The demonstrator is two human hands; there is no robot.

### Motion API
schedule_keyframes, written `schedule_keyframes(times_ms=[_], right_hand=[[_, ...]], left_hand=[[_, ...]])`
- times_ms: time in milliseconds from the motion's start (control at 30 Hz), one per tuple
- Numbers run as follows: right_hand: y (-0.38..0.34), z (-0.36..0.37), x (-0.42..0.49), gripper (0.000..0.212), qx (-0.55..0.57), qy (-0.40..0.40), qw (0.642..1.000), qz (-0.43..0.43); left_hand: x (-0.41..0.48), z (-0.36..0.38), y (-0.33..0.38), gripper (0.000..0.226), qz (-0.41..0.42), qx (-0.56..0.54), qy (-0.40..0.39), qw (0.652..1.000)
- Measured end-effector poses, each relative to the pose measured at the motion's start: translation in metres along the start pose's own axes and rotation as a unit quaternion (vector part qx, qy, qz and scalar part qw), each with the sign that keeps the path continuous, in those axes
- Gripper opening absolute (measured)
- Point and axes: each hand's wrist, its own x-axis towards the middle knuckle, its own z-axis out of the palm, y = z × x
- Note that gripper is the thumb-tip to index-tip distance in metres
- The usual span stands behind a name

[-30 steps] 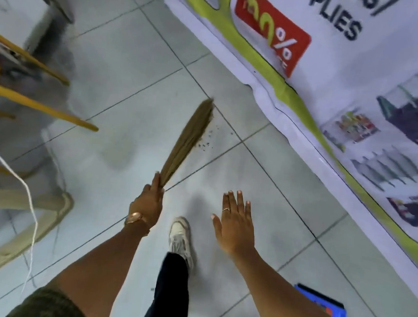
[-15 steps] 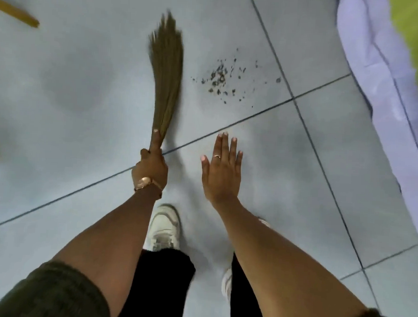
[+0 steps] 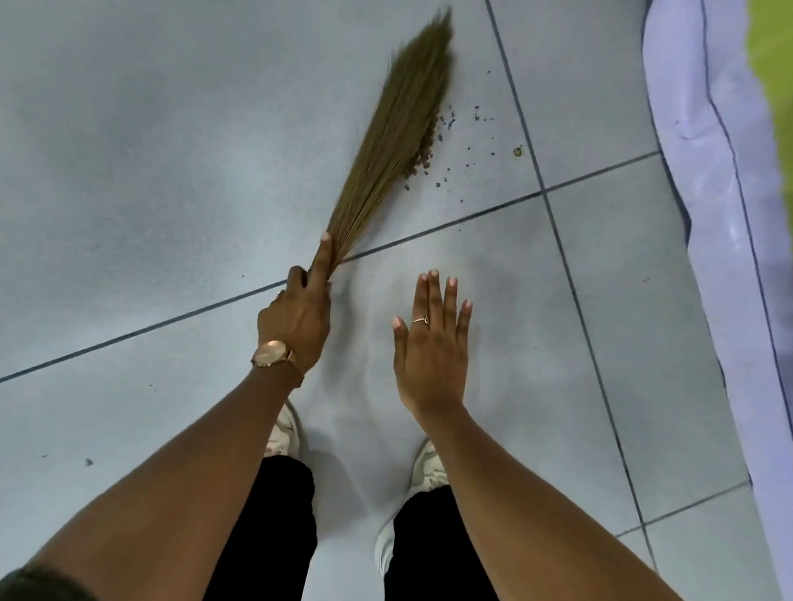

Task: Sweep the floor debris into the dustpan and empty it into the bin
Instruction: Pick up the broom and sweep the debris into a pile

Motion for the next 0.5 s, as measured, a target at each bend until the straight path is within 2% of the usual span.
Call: schedule_keyframes(times_ms=[167,233,400,500], right_hand=[[-0.014,-0.033,-0.015,0.059,0.049,0.039,0.998,0.016],[-0.017,-0.037,-0.017,0.059,0.058,0.048,0.997,0.017],[-0.010,-0.023,-0.007,0.060,0.070,0.058,0.995,0.047],[0.001,-0.004,-0.002,0.060,0.064,0.039,0.996,0.056]], left_hand=[[-0.013,-0.028,-0.005,0.063,0.081,-0.042,-0.003,0.996],[-0.011,-0.032,-0.003,0.060,0.127,-0.037,-0.032,0.991],[0.009,-0.001,-0.008,0.060,0.197,0.079,-0.147,0.966],[0.032,0.022,-0.019,0.058,0.178,0.138,-0.184,0.957]])
